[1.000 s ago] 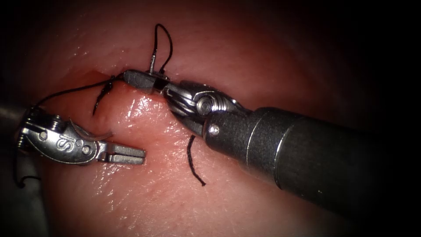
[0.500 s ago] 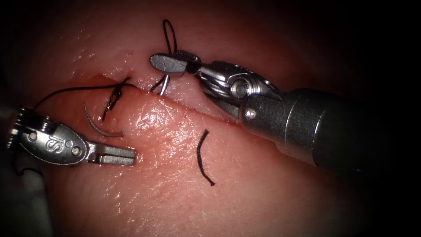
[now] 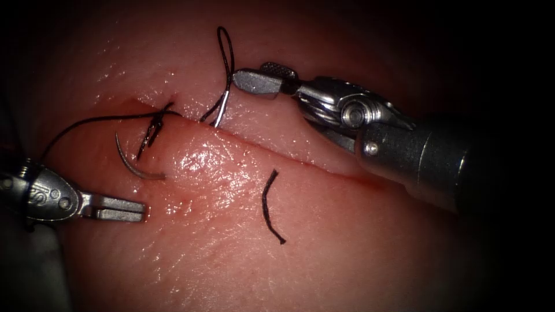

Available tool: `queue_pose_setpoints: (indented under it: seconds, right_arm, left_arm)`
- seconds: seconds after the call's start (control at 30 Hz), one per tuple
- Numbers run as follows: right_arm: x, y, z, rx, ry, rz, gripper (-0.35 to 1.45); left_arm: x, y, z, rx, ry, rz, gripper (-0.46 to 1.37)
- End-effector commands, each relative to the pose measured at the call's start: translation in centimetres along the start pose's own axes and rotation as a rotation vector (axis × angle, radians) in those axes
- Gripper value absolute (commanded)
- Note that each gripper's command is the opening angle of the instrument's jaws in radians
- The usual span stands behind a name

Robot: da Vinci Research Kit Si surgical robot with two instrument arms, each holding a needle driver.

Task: Wound Closure
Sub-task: Use the left gripper to pull the needle through the tissue

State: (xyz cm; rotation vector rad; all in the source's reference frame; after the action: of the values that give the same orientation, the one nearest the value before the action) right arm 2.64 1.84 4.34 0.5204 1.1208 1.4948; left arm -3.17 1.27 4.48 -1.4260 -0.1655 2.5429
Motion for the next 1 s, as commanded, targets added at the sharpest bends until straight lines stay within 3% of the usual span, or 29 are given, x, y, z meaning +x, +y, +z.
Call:
queue_pose_setpoints:
  seconds: [0.03, 0.1, 0.2, 0.27, 0.33, 0.6, 0.67, 0.7, 1.0]
  right_arm:
    - [0.0, 0.0, -0.01, 0.002, -0.001, 0.0, 0.85]
    - [0.0, 0.01, -0.05, 0.004, -0.003, -0.001, 0.85]
    - [-0.01, 0.01, -0.08, 0.006, -0.004, -0.002, 0.82]
    - [-0.01, 0.01, -0.09, 0.006, -0.004, -0.002, 0.82]
    - [-0.02, 0.02, -0.1, 0.007, -0.004, -0.003, 0.81]
    - [-0.09, 0.08, -0.09, 0.009, 0.0, -0.01, 0.79]
    - [-0.11, 0.1, -0.08, 0.01, 0.002, -0.012, 0.78]
    - [-0.14, 0.12, -0.08, 0.009, 0.0, -0.014, 0.78]
    - [-0.23, 0.15, -0.09, 0.008, 0.0, -0.022, 0.78]
  left_arm:
    - [-0.01, -0.01, 0.0, -0.005, 0.001, -0.006, -0.11]
    - [-0.02, -0.05, -0.01, -0.008, 0.003, -0.024, 0.17]
    - [-0.02, -0.1, 0.0, 0.0, 0.019, -0.05, 0.21]
    - [-0.01, -0.13, 0.0, 0.011, 0.043, -0.065, 0.11]
    - [0.02, -0.17, 0.02, 0.024, 0.074, -0.08, -0.11]
    - [0.06, -0.25, 0.05, -0.013, 0.161, -0.12, -0.11]
    - [0.07, -0.27, 0.06, -0.023, 0.19, -0.128, -0.04]
    - [0.09, -0.3, 0.07, -0.023, 0.217, -0.128, 0.09]
    - [0.13, -0.35, 0.18, -0.021, 0.237, -0.13, 0.6]
